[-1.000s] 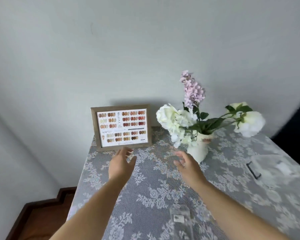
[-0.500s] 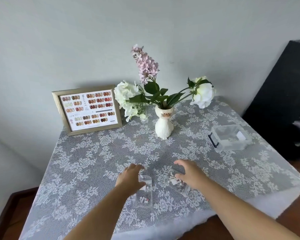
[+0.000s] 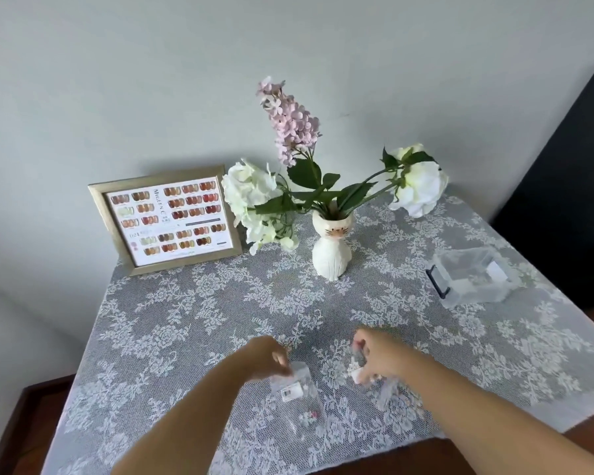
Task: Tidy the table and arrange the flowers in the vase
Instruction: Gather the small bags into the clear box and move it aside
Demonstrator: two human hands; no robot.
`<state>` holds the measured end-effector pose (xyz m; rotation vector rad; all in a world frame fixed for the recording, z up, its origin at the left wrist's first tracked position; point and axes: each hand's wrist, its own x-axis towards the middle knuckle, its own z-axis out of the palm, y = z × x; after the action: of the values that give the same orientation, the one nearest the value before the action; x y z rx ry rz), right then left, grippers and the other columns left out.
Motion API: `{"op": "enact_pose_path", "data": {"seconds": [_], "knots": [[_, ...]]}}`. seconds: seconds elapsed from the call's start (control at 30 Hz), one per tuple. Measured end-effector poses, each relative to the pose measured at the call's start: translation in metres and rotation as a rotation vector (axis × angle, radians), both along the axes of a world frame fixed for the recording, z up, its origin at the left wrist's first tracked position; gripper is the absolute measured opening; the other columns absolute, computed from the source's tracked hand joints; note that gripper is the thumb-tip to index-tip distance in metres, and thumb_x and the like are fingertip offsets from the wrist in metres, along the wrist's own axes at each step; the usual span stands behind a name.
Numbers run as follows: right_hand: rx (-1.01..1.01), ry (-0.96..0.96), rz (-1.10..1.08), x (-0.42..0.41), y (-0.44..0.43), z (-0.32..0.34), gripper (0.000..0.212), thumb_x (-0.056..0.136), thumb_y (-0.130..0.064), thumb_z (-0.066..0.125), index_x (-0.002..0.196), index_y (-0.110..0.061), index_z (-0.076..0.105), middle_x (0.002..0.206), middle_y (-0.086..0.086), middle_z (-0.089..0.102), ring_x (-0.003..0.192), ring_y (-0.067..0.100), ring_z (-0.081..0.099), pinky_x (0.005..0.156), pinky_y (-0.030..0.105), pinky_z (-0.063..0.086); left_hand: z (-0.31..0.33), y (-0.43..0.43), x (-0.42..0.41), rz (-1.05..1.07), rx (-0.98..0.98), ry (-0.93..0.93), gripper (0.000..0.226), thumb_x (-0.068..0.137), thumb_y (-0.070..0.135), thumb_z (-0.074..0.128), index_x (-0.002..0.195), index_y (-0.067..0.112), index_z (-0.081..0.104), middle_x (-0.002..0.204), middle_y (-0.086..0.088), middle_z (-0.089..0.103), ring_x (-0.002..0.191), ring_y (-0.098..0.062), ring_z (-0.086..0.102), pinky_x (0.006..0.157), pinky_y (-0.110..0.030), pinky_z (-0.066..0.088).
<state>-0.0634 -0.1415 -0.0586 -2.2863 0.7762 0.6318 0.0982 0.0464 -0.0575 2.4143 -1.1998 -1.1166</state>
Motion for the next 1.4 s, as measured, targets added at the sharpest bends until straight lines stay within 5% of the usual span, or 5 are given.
{"op": "enact_pose_path", "data": {"seconds": [0.33,0.6,0.93,1.07,1.4], "knots": [[0.298,-0.159,-0.207,0.005,-0.074,0.046,0.010,0.080,-0.010,0.066,0.090,-0.013,0.064,0.090,0.004,0.067,0.070,0.009,0.059,0.067,0.020,0.050,0.033,-0.042,0.002,0.273,-0.247,0.291,0.011,0.085,0.012,0.061,0.078,0.019,0.066,0.072,0.002,0.062,0.063,-0.009,0.051,0.060,-0.019,0.044],[0.057,-0.292,-0.158,-0.033,-0.206,0.072,0.020,0.089,-0.012,0.056,0.083,-0.030,0.066,0.089,-0.005,0.068,0.086,0.031,0.064,0.080,0.039,0.053,0.039,-0.125,-0.041,0.478,-0.413,0.340,0.008,0.082,0.008,0.064,0.075,0.012,0.064,0.077,-0.006,0.066,0.070,-0.017,0.060,0.077,-0.029,0.054],[-0.156,-0.357,0.030,-0.052,-0.289,0.067,0.019,0.087,-0.010,0.058,0.076,-0.025,0.059,0.084,-0.006,0.062,0.076,0.010,0.061,0.073,0.025,0.053,0.029,-0.201,-0.111,0.646,-0.482,0.280,0.007,0.082,0.006,0.064,0.076,0.010,0.062,0.073,-0.004,0.066,0.068,-0.014,0.061,0.073,-0.027,0.054],[-0.191,-0.234,0.167,-0.052,-0.283,0.048,0.013,0.090,-0.010,0.053,0.086,-0.017,0.062,0.087,-0.003,0.062,0.058,0.004,0.050,0.050,0.016,0.038,0.026,-0.201,-0.121,0.705,-0.464,0.234,0.006,0.081,0.006,0.065,0.076,0.010,0.063,0.071,-0.003,0.066,0.065,-0.013,0.061,0.066,-0.023,0.054],[-0.165,-0.267,0.155,-0.060,-0.289,0.030,0.029,0.087,-0.009,0.057,0.116,-0.014,0.060,0.101,-0.002,0.066,0.075,0.007,0.061,0.065,0.018,0.050,0.033,-0.218,-0.118,0.702,-0.493,0.236,0.003,0.079,0.011,0.066,0.082,0.010,0.065,0.083,-0.009,0.069,0.068,-0.012,0.060,0.066,-0.020,0.050]]}}
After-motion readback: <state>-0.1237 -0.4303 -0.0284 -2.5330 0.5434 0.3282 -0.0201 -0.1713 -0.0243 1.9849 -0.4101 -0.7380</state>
